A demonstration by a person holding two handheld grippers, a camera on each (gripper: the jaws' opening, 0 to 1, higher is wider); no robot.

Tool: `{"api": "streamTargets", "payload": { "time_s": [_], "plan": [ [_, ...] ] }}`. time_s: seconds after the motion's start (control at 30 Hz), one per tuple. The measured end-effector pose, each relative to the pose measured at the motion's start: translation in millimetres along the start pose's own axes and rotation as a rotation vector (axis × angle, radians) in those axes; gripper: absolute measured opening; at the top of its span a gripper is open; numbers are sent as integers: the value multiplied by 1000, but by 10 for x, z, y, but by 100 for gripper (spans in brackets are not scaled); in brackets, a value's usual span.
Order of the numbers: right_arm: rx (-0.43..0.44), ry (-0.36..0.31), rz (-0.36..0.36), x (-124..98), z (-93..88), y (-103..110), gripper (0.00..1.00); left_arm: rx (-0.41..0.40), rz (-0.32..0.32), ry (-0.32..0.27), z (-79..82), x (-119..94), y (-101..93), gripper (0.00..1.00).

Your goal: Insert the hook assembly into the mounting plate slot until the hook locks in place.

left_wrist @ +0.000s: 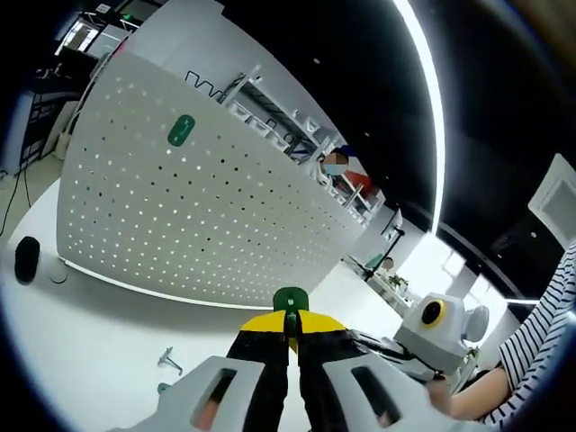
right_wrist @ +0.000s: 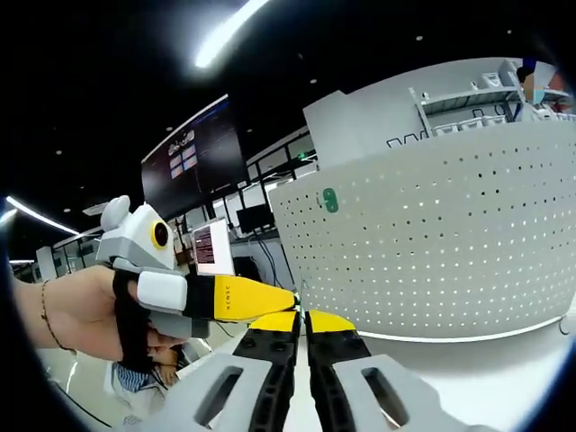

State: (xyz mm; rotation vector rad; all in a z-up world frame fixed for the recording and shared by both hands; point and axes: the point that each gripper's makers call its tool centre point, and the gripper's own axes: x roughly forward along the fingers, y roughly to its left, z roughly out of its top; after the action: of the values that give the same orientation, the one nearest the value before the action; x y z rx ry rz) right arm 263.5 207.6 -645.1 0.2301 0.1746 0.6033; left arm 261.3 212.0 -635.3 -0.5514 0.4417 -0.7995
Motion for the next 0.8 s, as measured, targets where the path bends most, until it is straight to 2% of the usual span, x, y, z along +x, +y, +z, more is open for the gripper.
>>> {"api": "streamTargets", "payload": {
  "time_s": [0.2,0.37,0.5,0.7,0.8],
  "plan": [
    [-11,32,3,-4,-6,-43,2,10,6,8,-12,36,-4,1],
    [-14,50,-12,-76,46,-108,13,97,82,-4,51,11,128,1],
    [-91,108,-53,-224,-9,-274,21,150,140,-20,142,-57,242,1],
    [-234,182,-123,-445,-184,-474,33,245,229,-52,311,-148,407,1],
    [-246,205,-150,-552,-289,-543,38,287,272,-68,393,-190,479,1]
  ]
}}
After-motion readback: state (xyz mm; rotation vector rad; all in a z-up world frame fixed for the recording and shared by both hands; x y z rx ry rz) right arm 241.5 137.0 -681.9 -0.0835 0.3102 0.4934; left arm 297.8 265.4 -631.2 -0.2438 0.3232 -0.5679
